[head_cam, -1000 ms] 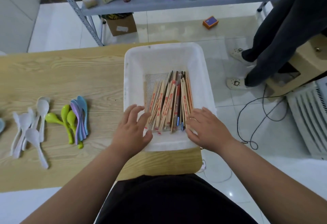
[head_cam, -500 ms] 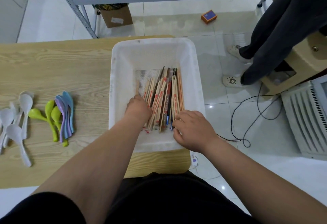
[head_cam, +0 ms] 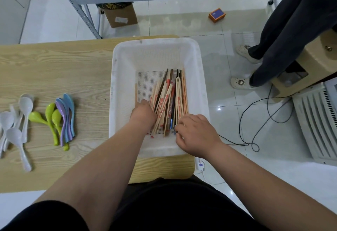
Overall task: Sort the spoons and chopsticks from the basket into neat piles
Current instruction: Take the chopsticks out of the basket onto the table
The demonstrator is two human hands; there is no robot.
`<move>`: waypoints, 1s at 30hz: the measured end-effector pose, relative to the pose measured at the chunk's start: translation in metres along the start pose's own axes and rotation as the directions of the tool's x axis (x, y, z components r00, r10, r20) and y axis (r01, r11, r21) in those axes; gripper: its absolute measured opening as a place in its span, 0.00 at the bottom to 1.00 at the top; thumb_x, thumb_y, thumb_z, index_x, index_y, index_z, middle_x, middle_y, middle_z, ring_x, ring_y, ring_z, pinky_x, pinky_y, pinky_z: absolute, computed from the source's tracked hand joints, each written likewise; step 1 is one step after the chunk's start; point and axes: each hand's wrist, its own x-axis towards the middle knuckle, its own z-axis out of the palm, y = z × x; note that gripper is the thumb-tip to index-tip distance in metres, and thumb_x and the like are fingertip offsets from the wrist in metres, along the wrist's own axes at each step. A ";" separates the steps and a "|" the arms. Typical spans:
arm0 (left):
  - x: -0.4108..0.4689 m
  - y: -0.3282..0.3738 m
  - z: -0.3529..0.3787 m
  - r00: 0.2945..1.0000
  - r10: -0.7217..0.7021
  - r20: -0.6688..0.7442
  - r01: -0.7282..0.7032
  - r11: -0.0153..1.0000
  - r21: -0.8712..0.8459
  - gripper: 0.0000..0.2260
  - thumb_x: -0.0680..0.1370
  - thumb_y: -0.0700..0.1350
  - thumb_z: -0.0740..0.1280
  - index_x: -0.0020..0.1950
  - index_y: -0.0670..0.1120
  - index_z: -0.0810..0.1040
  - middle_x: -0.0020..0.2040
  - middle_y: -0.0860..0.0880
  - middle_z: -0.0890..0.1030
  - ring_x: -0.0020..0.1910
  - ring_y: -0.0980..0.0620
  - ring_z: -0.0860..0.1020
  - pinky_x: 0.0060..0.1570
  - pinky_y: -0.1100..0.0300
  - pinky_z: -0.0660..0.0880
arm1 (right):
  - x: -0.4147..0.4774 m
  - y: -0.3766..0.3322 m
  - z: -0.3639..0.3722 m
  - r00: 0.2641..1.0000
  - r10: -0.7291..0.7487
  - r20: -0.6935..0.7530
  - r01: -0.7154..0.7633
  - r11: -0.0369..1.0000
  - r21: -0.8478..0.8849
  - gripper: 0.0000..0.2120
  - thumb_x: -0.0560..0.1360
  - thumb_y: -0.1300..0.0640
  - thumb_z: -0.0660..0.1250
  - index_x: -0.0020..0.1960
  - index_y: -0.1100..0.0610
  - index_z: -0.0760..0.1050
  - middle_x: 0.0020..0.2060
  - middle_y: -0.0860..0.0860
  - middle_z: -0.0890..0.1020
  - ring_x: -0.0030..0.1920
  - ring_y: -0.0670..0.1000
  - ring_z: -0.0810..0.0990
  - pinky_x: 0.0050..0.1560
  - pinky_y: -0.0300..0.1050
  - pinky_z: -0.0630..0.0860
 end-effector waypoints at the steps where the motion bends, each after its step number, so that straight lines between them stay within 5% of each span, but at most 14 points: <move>1: -0.001 0.000 0.000 1.000 -0.003 0.023 0.003 1.000 0.006 0.19 0.78 0.43 0.67 0.65 0.38 0.68 0.59 0.39 0.76 0.54 0.40 0.78 0.47 0.53 0.76 | 0.000 0.000 0.000 1.000 0.002 0.000 -0.002 1.000 0.000 0.19 0.77 0.48 0.52 0.47 0.54 0.81 0.46 0.49 0.80 0.52 0.52 0.77 0.53 0.51 0.71; 6: -0.007 0.004 0.003 0.998 -0.031 0.058 0.034 0.998 -0.044 0.10 0.79 0.44 0.67 0.57 0.40 0.74 0.51 0.42 0.79 0.46 0.44 0.80 0.44 0.53 0.80 | -0.001 -0.001 -0.001 1.000 0.012 -0.008 -0.012 1.000 0.005 0.19 0.76 0.48 0.52 0.45 0.54 0.81 0.43 0.50 0.80 0.49 0.53 0.77 0.51 0.51 0.72; 10: -0.010 0.003 0.002 0.996 -0.064 0.056 0.071 0.990 -0.125 0.12 0.81 0.46 0.65 0.58 0.39 0.73 0.48 0.42 0.78 0.40 0.47 0.78 0.33 0.57 0.74 | -0.001 -0.001 -0.002 1.000 0.015 -0.005 -0.015 1.000 -0.002 0.20 0.76 0.48 0.52 0.45 0.54 0.81 0.42 0.50 0.80 0.47 0.53 0.77 0.51 0.51 0.72; 15: -0.025 -0.005 -0.017 0.997 -0.044 0.063 0.059 0.964 -0.261 0.16 0.81 0.44 0.61 0.65 0.35 0.71 0.58 0.36 0.79 0.55 0.36 0.80 0.53 0.46 0.78 | 0.001 -0.003 -0.006 0.998 0.031 0.053 -0.031 0.999 -0.011 0.22 0.76 0.47 0.49 0.47 0.54 0.80 0.43 0.49 0.79 0.48 0.52 0.77 0.53 0.50 0.70; 19: -0.052 -0.016 -0.041 0.998 0.042 0.051 -0.018 0.919 -0.395 0.07 0.82 0.43 0.59 0.56 0.40 0.67 0.48 0.39 0.78 0.45 0.41 0.80 0.36 0.53 0.75 | 0.007 -0.013 -0.007 0.996 0.074 0.050 -0.075 0.997 0.017 0.15 0.79 0.48 0.57 0.51 0.54 0.79 0.47 0.50 0.79 0.51 0.53 0.77 0.52 0.49 0.72; 24: -0.089 -0.049 -0.081 0.980 0.150 -0.132 -0.199 0.800 -0.567 0.07 0.80 0.44 0.60 0.52 0.40 0.67 0.41 0.39 0.79 0.34 0.44 0.77 0.34 0.51 0.74 | 0.023 -0.065 -0.005 0.995 0.050 0.082 -0.065 0.980 0.189 0.17 0.81 0.46 0.59 0.58 0.57 0.80 0.51 0.53 0.79 0.54 0.56 0.77 0.50 0.50 0.75; 27: -0.098 -0.089 -0.102 0.961 0.103 -0.257 -0.245 0.751 -0.614 0.05 0.78 0.43 0.60 0.51 0.42 0.68 0.36 0.42 0.79 0.30 0.46 0.74 0.30 0.54 0.71 | 0.034 -0.098 -0.002 0.976 0.073 0.203 -0.122 0.962 0.243 0.21 0.82 0.41 0.55 0.65 0.52 0.75 0.59 0.50 0.76 0.62 0.53 0.74 0.57 0.50 0.75; 30: -0.087 -0.140 -0.101 0.949 0.014 -0.316 -0.204 0.790 -0.579 0.03 0.78 0.43 0.60 0.47 0.45 0.67 0.39 0.39 0.78 0.36 0.39 0.77 0.36 0.47 0.75 | 0.042 -0.124 0.005 0.958 0.092 0.271 -0.156 0.962 0.226 0.24 0.82 0.37 0.52 0.66 0.51 0.74 0.60 0.50 0.76 0.61 0.53 0.74 0.58 0.53 0.75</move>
